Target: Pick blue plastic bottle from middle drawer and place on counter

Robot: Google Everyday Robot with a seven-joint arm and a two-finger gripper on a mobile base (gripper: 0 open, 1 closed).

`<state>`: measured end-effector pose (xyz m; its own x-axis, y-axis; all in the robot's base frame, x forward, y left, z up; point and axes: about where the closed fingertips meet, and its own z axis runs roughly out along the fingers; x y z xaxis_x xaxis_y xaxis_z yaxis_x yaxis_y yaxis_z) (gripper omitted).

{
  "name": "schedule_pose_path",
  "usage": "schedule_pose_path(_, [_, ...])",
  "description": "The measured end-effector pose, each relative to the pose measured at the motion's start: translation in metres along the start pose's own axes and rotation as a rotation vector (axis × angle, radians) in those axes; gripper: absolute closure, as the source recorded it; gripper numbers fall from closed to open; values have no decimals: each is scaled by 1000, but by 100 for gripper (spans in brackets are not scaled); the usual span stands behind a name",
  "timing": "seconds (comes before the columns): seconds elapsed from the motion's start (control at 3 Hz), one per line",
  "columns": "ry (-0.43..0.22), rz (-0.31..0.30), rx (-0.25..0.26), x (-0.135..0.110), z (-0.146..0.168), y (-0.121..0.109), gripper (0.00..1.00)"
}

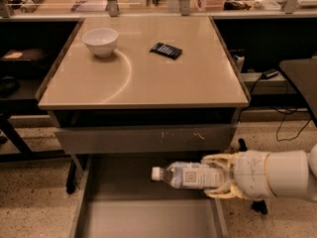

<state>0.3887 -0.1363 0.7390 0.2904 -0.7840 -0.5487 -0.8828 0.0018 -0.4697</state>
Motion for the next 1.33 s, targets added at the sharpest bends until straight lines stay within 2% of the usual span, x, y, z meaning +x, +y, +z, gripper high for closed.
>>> schedule_pose_path(0.33, [6, -155, 63, -74, -45, -55, 100])
schedule_pose_path(0.67, [7, -159, 63, -75, -45, -56, 100])
schedule_pose_path(1.0, [3, -193, 71, -81, -38, -90, 100])
schedule_pose_path(1.33, [3, -193, 83, -83, -36, -155, 100])
